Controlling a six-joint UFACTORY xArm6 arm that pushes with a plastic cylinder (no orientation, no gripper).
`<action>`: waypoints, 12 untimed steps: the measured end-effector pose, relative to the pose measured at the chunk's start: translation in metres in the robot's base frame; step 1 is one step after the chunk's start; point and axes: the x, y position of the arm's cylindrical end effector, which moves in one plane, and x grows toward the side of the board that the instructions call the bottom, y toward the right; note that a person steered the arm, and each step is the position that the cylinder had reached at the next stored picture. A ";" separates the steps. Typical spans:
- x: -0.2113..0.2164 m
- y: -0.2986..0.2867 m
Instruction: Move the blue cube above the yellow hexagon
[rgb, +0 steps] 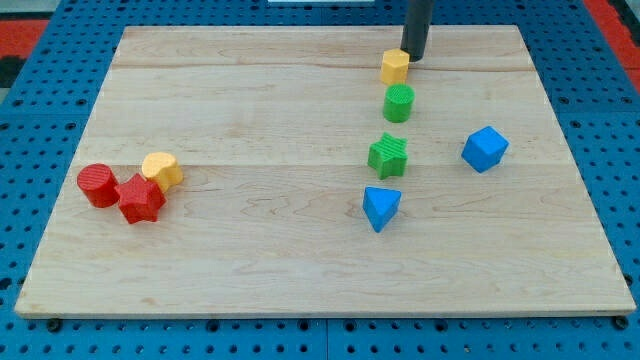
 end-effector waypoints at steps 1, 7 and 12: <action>0.018 0.087; 0.127 0.039; 0.142 -0.031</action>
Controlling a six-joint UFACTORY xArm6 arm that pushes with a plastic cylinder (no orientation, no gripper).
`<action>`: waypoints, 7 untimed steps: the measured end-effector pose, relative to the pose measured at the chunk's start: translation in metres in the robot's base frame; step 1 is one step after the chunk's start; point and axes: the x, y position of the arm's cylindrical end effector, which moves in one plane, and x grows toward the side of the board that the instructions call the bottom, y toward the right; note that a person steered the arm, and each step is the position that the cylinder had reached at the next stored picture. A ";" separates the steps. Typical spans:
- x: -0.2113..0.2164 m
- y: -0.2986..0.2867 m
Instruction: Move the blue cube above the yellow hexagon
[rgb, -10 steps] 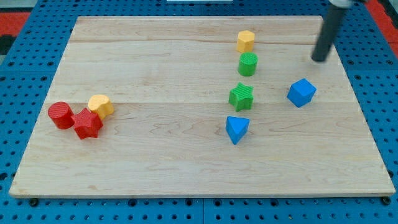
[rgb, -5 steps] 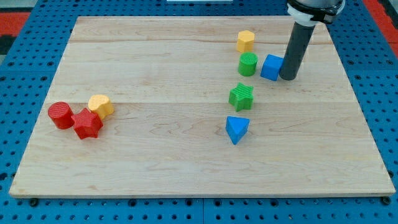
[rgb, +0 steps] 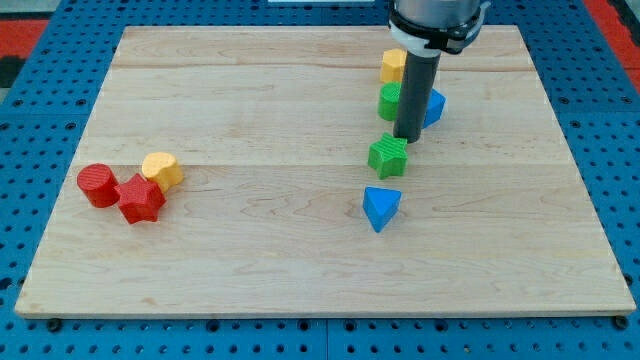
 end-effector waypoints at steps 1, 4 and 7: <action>-0.019 0.016; -0.063 0.053; -0.112 0.098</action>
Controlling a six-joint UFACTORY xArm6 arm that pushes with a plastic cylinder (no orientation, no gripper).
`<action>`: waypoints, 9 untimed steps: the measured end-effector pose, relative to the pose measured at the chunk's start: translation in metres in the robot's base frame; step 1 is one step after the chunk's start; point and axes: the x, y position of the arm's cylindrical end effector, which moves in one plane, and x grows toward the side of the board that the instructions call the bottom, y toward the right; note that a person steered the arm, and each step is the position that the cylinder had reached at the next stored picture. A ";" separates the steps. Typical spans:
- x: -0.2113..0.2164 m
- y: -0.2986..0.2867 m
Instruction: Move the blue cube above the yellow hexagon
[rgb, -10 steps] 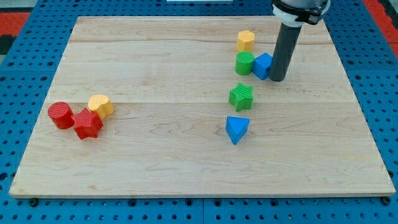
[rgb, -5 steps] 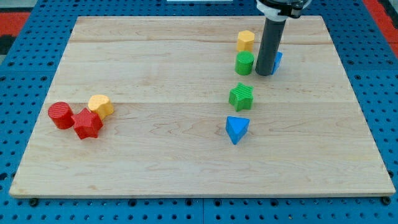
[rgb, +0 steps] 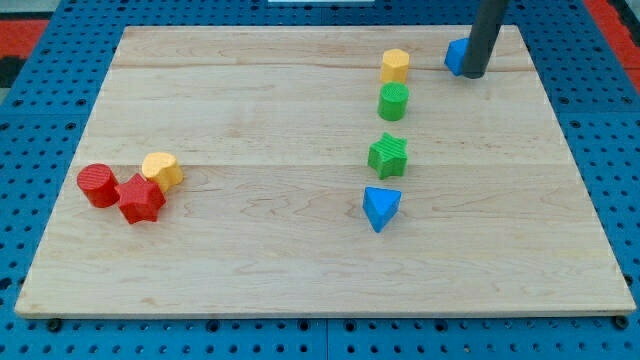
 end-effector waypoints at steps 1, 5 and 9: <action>-0.010 -0.013; -0.052 -0.034; -0.031 -0.054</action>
